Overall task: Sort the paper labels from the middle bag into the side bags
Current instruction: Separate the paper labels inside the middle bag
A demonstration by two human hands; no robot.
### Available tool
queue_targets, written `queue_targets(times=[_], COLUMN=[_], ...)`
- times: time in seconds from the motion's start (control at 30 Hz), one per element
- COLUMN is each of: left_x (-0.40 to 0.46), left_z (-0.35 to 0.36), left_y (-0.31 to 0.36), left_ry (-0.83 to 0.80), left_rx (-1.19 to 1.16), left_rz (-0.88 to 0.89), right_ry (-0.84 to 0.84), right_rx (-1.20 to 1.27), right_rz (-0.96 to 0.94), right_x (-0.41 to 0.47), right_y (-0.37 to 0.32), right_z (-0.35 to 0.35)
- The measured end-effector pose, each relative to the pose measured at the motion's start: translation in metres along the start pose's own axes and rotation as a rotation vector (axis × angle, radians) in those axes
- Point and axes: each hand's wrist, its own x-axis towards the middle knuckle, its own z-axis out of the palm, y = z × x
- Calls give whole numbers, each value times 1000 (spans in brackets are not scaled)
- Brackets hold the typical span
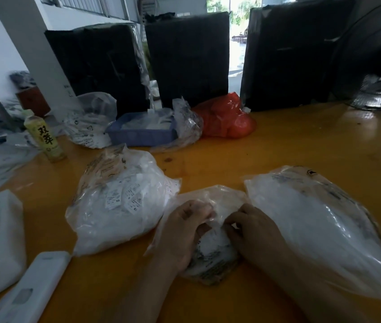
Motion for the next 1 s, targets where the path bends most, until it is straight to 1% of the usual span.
queue_targets(times=[0.13, 0.23, 0.3, 0.4, 0.47, 0.57, 0.63, 0.73, 0.87, 0.9, 1.0], left_x=[3, 3, 3, 3, 1, 2, 3, 4, 5, 5, 3], left_z=[-5, -9, -10, -10, -9, -10, -9, -7, -5, -5, -2], left_y=[-1, 1, 2, 3, 4, 6, 6, 6, 4, 3, 0], left_ry=[-2, -8, -2, 7, 8, 57, 85, 79, 80, 83, 89], left_rx=[-106, -146, -142, -97, -83, -77, -113, -179, -204, -197, -139], left_rz=[-29, -40, -42, -35, -34, -35, -46, -59, -76, -77, -55], right_ry=[119, 158, 131, -4, -43, 20, 84, 160, 244, 245, 172], right_rx=[191, 243, 267, 232, 248, 344, 426, 524, 608, 618, 650], right_rz=[120, 135, 124, 86, 52, 28, 62, 102, 134, 155, 223], right_x=[-2, -4, -4, -7, -8, -9, -9, -9, -9, -9, -7], right_y=[1, 2, 2, 2, 1, 2, 2, 1, -1, -1, 5], right_z=[-10, -13, -15, -15, -16, -20, -23, -26, -30, -30, -26])
